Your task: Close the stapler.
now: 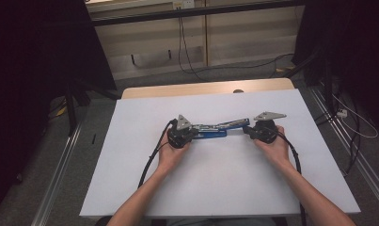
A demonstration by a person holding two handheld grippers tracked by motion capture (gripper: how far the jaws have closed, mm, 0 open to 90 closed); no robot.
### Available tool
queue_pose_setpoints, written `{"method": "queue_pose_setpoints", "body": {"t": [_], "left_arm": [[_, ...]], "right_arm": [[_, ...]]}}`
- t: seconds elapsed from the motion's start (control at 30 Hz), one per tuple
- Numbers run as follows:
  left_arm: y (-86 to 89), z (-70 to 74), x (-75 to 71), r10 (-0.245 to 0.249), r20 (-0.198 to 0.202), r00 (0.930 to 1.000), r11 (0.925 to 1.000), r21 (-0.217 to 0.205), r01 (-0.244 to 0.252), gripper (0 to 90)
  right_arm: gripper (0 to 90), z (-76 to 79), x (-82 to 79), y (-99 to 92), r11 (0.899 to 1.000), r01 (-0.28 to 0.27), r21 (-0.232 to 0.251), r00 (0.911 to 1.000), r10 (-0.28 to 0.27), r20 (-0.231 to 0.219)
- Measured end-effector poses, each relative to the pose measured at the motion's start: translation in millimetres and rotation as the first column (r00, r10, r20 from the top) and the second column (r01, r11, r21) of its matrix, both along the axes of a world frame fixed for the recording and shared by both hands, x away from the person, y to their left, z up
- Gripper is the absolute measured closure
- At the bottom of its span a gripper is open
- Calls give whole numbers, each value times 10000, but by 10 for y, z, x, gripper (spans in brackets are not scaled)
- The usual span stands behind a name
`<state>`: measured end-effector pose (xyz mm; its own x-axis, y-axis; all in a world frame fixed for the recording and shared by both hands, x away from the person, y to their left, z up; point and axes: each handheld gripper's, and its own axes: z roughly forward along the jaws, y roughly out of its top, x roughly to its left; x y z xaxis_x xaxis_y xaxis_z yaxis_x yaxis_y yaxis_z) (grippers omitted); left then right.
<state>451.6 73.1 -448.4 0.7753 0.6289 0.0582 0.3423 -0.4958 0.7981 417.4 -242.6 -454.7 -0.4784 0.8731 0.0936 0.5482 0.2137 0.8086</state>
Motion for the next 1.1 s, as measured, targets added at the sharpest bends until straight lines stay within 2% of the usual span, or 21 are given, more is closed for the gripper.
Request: {"method": "queue_pose_setpoints", "body": {"t": [0.27,0.37,0.4,0.6,0.73,0.8,0.9,0.93,1.1], "left_arm": [[-6,-5,-8,13,-24,10000,10000,-89,-13,900],[-5,-1,-7,-74,47,10000,10000,42,74,900],[-8,-6,-9,-8,-48,10000,10000,-99,8,900],[26,-12,18,-37,-161,9999,9994,-333,32,899],[29,4,8,-58,-270,9996,9996,-279,50,865],[24,8,4,-34,-309,9995,9996,-283,26,862],[21,15,-7,-86,-589,9982,9993,-379,63,850],[21,21,-16,-166,-580,9982,9995,-271,151,844],[17,35,-37,-154,-692,9975,9994,-314,132,787]], "right_arm": [[900,7,-4,-5,10000,37,48,10000,-37,59],[900,7,-6,-5,10000,57,72,10000,-58,71],[900,9,-6,-4,9999,55,90,9999,-56,84],[900,31,-20,-5,9999,62,153,9997,-66,244],[900,25,-28,0,9998,23,205,9997,-28,234],[875,22,-32,4,9999,-22,171,9997,18,223],[859,25,-50,8,9997,-21,231,9997,15,230],[849,27,-52,8,9997,-37,257,9996,30,263],[796,47,-64,0,9993,-20,376,9994,6,355]]}}
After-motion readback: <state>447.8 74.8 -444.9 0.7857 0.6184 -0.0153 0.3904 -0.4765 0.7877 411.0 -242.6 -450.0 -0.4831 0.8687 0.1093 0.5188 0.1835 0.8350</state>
